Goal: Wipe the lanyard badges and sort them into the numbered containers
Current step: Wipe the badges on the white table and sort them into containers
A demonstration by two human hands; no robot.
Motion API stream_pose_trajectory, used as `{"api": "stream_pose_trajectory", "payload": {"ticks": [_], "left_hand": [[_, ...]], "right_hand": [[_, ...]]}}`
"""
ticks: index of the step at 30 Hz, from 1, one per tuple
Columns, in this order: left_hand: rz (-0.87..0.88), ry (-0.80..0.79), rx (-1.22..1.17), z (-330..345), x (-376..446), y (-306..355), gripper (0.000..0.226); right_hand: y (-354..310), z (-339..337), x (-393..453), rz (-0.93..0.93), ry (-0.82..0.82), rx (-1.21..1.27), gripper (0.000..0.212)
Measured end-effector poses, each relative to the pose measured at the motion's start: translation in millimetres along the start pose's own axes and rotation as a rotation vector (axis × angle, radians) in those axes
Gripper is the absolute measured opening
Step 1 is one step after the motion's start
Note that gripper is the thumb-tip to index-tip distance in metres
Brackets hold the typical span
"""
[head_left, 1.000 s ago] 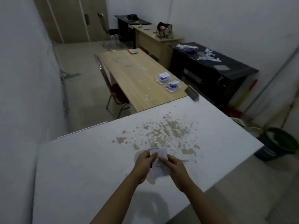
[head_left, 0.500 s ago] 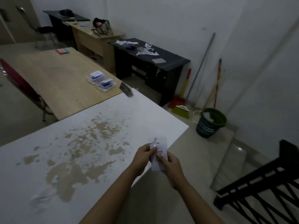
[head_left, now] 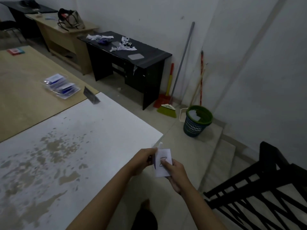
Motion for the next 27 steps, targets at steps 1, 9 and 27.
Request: {"api": "stream_pose_trajectory", "payload": {"ticks": [1,9,27], "left_hand": [[0.011,-0.038,0.028,0,14,7,0.027],[-0.005,-0.006,-0.098,-14,156,70,0.025],[0.025,0.271,-0.254,-23,414,187,0.013]], "right_hand": [[-4,-5,15,0.016,0.003,-0.013,0.019],[-68,-43,156,0.067,-0.003,-0.112,0.018],[-185,-89,460,0.121,-0.157,-0.146,0.019]]}}
Point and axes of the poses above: each hand's wrist, its own x-axis towards the middle knuckle, its own z-axis out of the palm, y = z × x, the point moved 6 cm from there along x, towards the middle knuckle, and after that the axes turned 4 degrees about -z, right-handed, at the moved point
